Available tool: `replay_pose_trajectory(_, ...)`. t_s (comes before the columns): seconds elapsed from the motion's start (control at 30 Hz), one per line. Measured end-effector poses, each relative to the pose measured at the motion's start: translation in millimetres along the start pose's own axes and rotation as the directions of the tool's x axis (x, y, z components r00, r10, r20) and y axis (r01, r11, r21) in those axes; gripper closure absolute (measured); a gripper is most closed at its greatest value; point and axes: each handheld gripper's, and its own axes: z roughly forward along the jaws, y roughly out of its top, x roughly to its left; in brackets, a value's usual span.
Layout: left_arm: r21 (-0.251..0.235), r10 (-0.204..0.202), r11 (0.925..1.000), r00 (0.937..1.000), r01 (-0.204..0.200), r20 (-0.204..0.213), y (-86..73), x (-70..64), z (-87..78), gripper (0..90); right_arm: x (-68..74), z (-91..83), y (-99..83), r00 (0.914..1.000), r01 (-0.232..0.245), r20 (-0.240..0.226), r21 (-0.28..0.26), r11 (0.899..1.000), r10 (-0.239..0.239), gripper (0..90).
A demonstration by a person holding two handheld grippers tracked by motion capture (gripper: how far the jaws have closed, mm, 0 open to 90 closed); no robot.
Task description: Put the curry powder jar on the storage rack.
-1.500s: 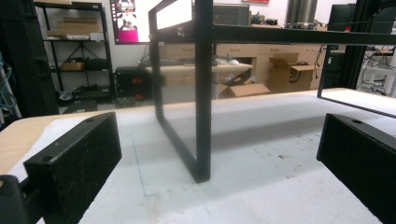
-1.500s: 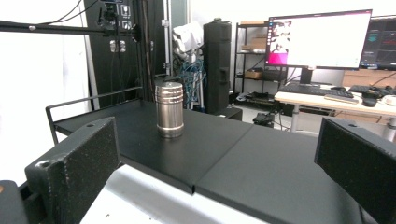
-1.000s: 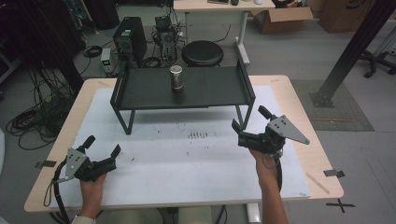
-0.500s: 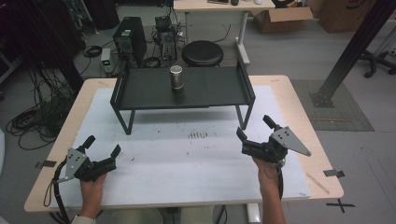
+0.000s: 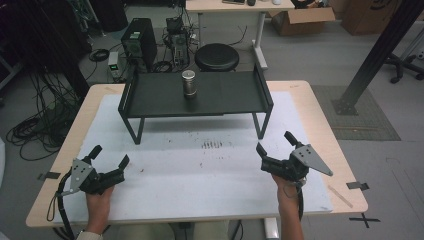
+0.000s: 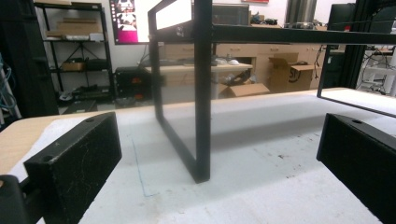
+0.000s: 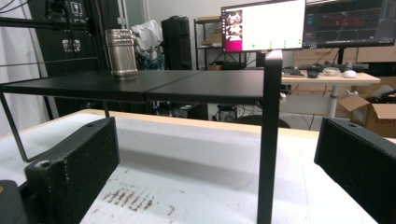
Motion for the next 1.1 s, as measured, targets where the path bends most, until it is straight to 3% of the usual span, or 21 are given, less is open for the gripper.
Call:
replay_pose_trajectory(0.33, 0.0, 0.0, 1.0, 1.0, 0.0, 0.0, 0.0, 0.0, 0.0, 0.3, -4.2, -2.2, -21.5, 0.9991, -0.013, 0.04, 0.018, 1.0, 0.013, 0.0)
replay_pose_trajectory(0.7, 0.001, 0.0, 1.0, 1.0, 0.0, 0.0, 0.0, 0.0, 0.1, 0.2, -3.4, 0.2, -39.2, 0.9972, 0.01, 0.074, 0.049, 0.999, -0.013, 0.0)
replay_pose_trajectory(0.9, 0.002, 0.001, 1.0, 1.0, -0.001, 0.0, 0.1, -0.1, 0.2, 0.3, -3.2, -1.0, -52.9, 0.996, -0.008, 0.089, 0.059, 0.998, 0.003, 0.0)
replay_pose_trajectory(1.1, 0.001, 0.001, 1.0, 1.0, -0.001, 0.0, 0.1, -0.1, 0.1, 0.3, -1.0, -1.8, -56.1, 0.9957, 0.006, 0.092, 0.059, 0.998, -0.012, 0.0)
